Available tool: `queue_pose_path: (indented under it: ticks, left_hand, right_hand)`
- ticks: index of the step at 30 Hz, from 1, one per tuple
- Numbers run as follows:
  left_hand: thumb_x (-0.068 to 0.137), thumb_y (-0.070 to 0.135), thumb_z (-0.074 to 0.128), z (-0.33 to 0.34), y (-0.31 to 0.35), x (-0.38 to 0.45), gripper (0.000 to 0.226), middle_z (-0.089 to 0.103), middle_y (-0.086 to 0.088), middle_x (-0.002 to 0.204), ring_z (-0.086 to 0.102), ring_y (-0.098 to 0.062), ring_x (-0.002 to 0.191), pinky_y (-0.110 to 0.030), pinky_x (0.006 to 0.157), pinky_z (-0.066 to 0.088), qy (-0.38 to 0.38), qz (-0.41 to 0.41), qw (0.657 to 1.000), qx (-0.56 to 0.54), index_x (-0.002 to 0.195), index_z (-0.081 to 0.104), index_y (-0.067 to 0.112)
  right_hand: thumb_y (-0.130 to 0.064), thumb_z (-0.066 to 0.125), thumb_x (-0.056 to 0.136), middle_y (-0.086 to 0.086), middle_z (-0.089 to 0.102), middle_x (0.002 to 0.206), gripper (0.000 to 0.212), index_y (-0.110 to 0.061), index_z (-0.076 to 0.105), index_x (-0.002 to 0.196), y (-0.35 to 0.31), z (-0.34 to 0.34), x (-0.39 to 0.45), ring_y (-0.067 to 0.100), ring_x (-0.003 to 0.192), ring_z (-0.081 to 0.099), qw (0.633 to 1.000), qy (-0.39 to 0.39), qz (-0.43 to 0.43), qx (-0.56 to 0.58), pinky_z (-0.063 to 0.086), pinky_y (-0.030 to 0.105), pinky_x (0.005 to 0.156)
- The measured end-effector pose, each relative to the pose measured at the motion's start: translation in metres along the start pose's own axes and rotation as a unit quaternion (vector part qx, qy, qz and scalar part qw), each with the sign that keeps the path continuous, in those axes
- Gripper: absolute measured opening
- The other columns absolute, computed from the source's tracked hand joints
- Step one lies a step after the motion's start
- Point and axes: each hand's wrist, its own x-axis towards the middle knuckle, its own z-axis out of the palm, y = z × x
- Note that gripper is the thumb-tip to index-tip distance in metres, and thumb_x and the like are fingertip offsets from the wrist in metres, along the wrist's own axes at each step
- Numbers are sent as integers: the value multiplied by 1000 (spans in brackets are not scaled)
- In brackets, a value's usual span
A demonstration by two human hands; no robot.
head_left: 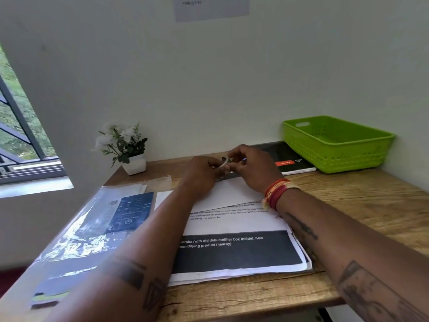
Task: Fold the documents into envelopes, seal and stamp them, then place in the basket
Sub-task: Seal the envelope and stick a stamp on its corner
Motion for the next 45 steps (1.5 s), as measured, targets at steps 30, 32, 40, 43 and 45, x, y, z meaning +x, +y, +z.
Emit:
queue_pose_path:
  ticks: [30, 32, 40, 43, 45]
  left_hand:
    - [82, 11, 82, 6, -6, 2, 24, 71, 4, 114, 68, -21, 103, -34, 97, 50, 53, 22, 991, -123, 82, 75, 35]
    - [83, 10, 81, 5, -3, -1, 27, 71, 3, 112, 67, -16, 95, -31, 93, 50, 49, 22, 989, -134, 80, 74, 36]
    - [84, 20, 79, 1, -13, 6, 11, 66, 2, 99, 61, -16, 86, -18, 71, 37, 136, -5, 990, 45, 90, 71, 25]
    - [84, 11, 75, -7, -23, 10, 19, 62, -3, 109, 62, -20, 92, -23, 72, 35, 143, -25, 974, 177, 98, 74, 23]
    - [85, 8, 70, -12, -29, 10, 20, 61, -11, 111, 62, -28, 94, -24, 73, 34, 125, -45, 965, 225, 100, 76, 20]
  right_hand:
    - [-17, 54, 99, 9, 77, 81, 9, -19, 58, 91, 8, -5, 5, 28, 71, 76, 956, 70, 89, 269, 59, 42, 60]
    - [-19, 53, 98, 10, 78, 83, 8, -20, 56, 91, 8, -7, 7, 31, 72, 76, 953, 75, 92, 278, 57, 38, 59]
    - [-12, 60, 99, 14, 75, 88, 5, -12, 64, 96, 7, -10, 5, 26, 68, 76, 953, 75, 95, 279, 60, 40, 60]
    - [-15, 61, 98, 11, 76, 84, 6, -15, 66, 94, 9, -9, 4, 31, 67, 75, 960, 75, 90, 255, 60, 41, 61]
    - [-18, 63, 97, 9, 75, 79, 6, -19, 67, 92, 10, -7, 3, 35, 68, 73, 967, 71, 75, 234, 61, 47, 62]
